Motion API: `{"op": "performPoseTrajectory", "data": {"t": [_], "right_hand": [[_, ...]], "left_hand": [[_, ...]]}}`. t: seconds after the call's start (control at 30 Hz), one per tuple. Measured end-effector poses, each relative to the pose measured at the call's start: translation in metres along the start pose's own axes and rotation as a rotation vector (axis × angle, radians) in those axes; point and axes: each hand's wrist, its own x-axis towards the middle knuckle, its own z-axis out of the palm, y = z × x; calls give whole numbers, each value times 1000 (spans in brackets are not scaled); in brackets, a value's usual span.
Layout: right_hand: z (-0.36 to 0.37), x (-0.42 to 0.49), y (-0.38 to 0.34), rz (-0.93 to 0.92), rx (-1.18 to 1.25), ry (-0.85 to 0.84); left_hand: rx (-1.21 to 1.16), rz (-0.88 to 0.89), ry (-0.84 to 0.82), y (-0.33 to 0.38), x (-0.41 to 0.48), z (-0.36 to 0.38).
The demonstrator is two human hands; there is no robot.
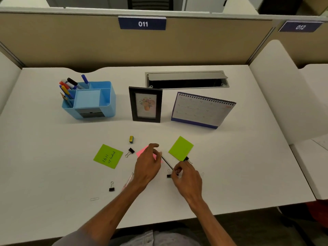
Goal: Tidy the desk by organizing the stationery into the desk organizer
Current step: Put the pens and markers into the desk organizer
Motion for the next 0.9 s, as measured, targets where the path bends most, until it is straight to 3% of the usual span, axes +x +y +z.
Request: {"op": "performPoseTrajectory", "data": {"t": [0.33, 0.73, 0.9], "right_hand": [[15, 26, -84, -80, 66, -42], [58, 54, -196, -286, 147, -116], [86, 59, -223, -288, 136, -154]], "left_hand": [[-484, -230, 128, -25, 5, -59], [-517, -266, 327, -54, 26, -179], [-368, -231, 433, -77, 57, -235]]}}
